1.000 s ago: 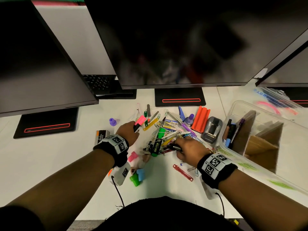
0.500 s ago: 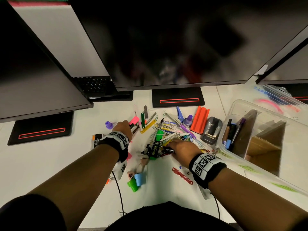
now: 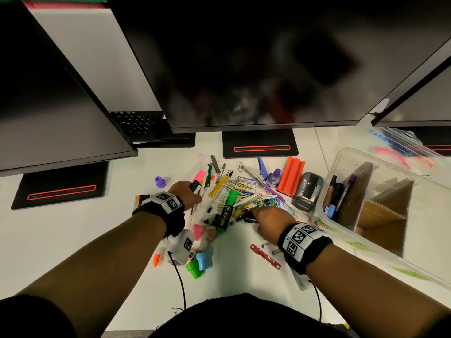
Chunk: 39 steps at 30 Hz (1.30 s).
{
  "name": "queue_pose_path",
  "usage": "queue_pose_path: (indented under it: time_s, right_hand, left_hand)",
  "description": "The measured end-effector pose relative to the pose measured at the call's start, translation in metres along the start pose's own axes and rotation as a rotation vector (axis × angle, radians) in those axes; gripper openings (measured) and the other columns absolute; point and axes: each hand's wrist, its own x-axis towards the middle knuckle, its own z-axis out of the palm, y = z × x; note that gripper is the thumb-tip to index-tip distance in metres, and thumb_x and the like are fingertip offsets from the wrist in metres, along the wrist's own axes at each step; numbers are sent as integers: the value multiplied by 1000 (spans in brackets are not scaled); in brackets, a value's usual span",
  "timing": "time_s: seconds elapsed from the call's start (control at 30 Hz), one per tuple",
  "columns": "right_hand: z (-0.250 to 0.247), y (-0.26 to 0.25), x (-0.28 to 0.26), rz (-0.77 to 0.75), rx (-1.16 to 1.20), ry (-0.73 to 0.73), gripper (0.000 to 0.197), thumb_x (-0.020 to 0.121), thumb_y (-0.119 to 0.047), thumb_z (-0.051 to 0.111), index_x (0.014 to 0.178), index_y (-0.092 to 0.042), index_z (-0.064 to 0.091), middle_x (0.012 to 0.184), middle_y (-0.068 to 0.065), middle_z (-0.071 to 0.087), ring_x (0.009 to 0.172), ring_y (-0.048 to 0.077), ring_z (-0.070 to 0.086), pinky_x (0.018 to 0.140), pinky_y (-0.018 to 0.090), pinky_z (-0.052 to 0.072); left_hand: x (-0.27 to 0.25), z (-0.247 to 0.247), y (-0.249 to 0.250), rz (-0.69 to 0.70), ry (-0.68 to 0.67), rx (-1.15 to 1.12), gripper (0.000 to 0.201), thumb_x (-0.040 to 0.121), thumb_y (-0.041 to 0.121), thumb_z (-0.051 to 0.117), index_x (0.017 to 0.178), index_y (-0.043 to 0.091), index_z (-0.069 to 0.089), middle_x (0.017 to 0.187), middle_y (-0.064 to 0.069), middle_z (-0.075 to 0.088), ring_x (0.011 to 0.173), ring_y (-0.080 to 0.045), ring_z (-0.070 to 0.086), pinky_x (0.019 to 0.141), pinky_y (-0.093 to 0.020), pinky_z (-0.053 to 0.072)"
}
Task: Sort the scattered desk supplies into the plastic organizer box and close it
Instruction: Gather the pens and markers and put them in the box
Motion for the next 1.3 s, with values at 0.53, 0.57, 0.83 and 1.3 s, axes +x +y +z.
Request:
queue_pose_path:
  time_s: [0.53, 0.57, 0.83, 1.3]
  right_hand:
    - [-80, 27, -37, 321, 1018, 556, 8, 86, -12, 58, 79, -9, 55, 65, 4, 54, 61, 22, 52, 58, 30, 45]
    - [-83, 38, -39, 378, 1111, 598, 8, 83, -14, 60, 81, -8, 56, 68, 8, 57, 63, 26, 56, 64, 38, 50]
    - [-78, 108, -62, 722, 1366, 805, 19, 82, -8, 63, 98, 4, 61, 76, 14, 63, 68, 31, 63, 73, 44, 56]
    - [-89, 93, -89, 251, 1153, 470, 28, 83, -18, 67, 110, -11, 66, 104, 4, 68, 98, 17, 62, 97, 34, 47]
  left_hand:
    - [-30, -29, 42, 198, 90, -240, 19, 82, 19, 69, 71, 18, 53, 69, -1, 55, 67, -21, 53, 53, -20, 37]
    - [-33, -30, 48, 206, 100, -247, 18, 82, 19, 68, 71, 18, 54, 69, -1, 56, 68, -22, 53, 53, -20, 37]
    - [-54, -28, 112, 310, 55, -351, 5, 82, 18, 68, 83, 16, 64, 80, -5, 60, 76, -22, 54, 74, -29, 44]
    - [-90, -12, 207, 412, -249, -782, 7, 85, 4, 64, 89, 10, 62, 58, 0, 56, 38, -6, 49, 45, -21, 44]
